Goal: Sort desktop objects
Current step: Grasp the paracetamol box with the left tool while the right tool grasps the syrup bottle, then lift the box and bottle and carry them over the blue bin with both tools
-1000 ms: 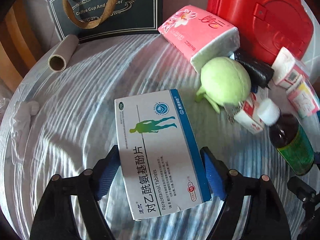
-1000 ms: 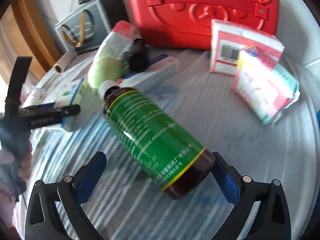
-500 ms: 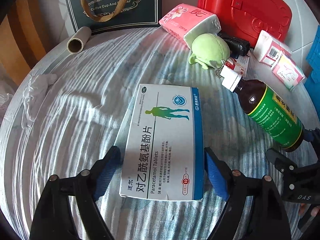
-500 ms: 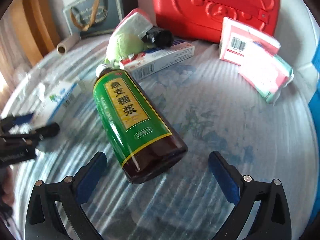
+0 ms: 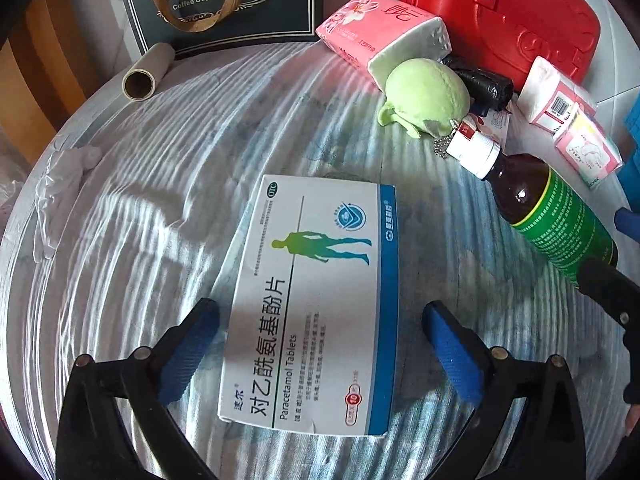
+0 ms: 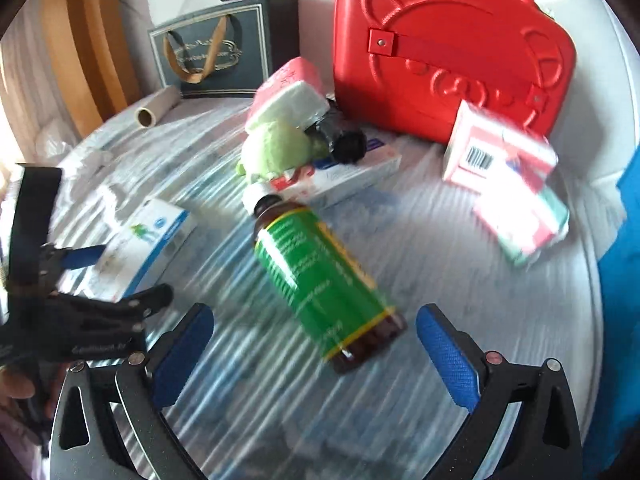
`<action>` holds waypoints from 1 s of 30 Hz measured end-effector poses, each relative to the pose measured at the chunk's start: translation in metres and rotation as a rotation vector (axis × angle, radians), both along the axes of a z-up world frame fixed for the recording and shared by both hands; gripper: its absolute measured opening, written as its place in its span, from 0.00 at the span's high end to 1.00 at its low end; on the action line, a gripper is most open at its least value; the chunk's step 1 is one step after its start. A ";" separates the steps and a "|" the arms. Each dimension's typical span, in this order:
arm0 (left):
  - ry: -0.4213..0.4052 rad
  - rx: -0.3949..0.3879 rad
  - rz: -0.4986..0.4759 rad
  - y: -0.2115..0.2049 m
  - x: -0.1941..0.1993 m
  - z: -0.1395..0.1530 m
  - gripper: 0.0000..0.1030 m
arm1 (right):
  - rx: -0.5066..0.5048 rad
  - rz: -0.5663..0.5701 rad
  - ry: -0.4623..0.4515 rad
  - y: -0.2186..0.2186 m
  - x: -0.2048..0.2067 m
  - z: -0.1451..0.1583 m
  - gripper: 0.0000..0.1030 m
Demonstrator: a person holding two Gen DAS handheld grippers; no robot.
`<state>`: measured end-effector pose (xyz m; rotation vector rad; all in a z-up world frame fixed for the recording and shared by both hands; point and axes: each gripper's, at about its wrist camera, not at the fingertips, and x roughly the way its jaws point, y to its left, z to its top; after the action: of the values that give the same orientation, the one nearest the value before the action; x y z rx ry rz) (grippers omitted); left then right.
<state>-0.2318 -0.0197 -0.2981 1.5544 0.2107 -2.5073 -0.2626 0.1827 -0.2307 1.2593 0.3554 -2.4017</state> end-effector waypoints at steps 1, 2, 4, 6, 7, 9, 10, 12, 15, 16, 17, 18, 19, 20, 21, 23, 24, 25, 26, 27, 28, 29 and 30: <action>-0.008 0.002 0.002 -0.001 -0.003 0.000 0.00 | 0.024 -0.005 -0.003 -0.006 -0.008 -0.002 0.00; -0.016 0.001 0.006 -0.001 -0.004 0.000 0.01 | 0.047 -0.019 -0.019 -0.010 -0.018 -0.005 0.00; -0.022 0.002 0.008 -0.002 -0.005 0.001 0.04 | 0.049 -0.032 -0.057 -0.007 -0.029 -0.009 0.07; -0.020 0.000 -0.005 0.001 -0.003 0.004 0.12 | 0.073 -0.026 -0.090 -0.013 -0.035 -0.016 0.16; -0.020 -0.002 -0.016 0.004 -0.003 0.005 0.21 | 0.101 -0.014 -0.101 -0.017 -0.037 -0.019 0.16; -0.024 0.002 -0.031 0.010 -0.001 0.008 0.30 | 0.158 -0.003 -0.120 -0.026 -0.036 -0.031 0.21; -0.028 -0.003 -0.035 0.012 0.000 0.008 0.30 | 0.187 0.002 -0.122 -0.030 -0.033 -0.036 0.23; -0.029 -0.013 -0.034 0.014 0.004 0.008 0.30 | 0.196 -0.003 -0.120 -0.031 -0.028 -0.042 0.30; -0.033 -0.020 -0.014 0.016 0.017 0.012 0.30 | 0.136 -0.003 -0.143 -0.025 -0.015 -0.038 0.37; -0.027 -0.016 -0.011 0.017 0.023 0.016 0.30 | 0.116 -0.002 -0.149 -0.023 -0.008 -0.036 0.39; -0.021 -0.011 -0.010 0.017 0.029 0.020 0.30 | 0.089 -0.005 -0.154 -0.019 0.000 -0.032 0.41; -0.017 -0.006 -0.012 0.019 0.036 0.025 0.30 | 0.053 -0.006 -0.163 -0.014 0.010 -0.028 0.45; -0.012 -0.004 -0.017 0.022 0.044 0.030 0.30 | 0.025 -0.006 -0.172 -0.009 0.020 -0.025 0.47; -0.010 -0.006 -0.026 0.027 0.050 0.034 0.30 | 0.005 -0.015 -0.178 -0.004 0.029 -0.023 0.47; -0.009 -0.011 -0.035 0.031 0.057 0.037 0.30 | -0.012 -0.021 -0.187 0.001 0.037 -0.020 0.47; -0.005 -0.028 -0.049 0.041 0.073 0.047 0.30 | -0.040 -0.035 -0.202 0.009 0.054 -0.016 0.48; 0.002 -0.034 -0.055 0.046 0.082 0.053 0.30 | -0.055 -0.042 -0.207 0.015 0.064 -0.013 0.49; 0.012 -0.037 -0.060 0.051 0.090 0.060 0.30 | -0.069 -0.045 -0.207 0.019 0.073 -0.009 0.49; 0.024 -0.039 -0.066 0.054 0.099 0.068 0.30 | -0.085 -0.051 -0.199 0.015 0.079 -0.004 0.50; 0.040 -0.042 -0.070 0.059 0.108 0.077 0.30 | -0.091 -0.053 -0.185 0.018 0.090 0.004 0.50; 0.059 -0.040 -0.076 0.063 0.118 0.086 0.30 | -0.093 -0.051 -0.172 0.019 0.099 0.011 0.50; 0.075 -0.042 -0.081 0.067 0.126 0.095 0.30 | -0.099 -0.047 -0.152 0.020 0.110 0.020 0.50; 0.094 -0.049 -0.086 0.071 0.135 0.104 0.30 | -0.102 -0.043 -0.128 0.021 0.119 0.028 0.50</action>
<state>-0.0970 0.0509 -0.1937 1.4595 0.0968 -2.6332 -0.1436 0.2032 -0.2023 1.3788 0.1670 -2.3278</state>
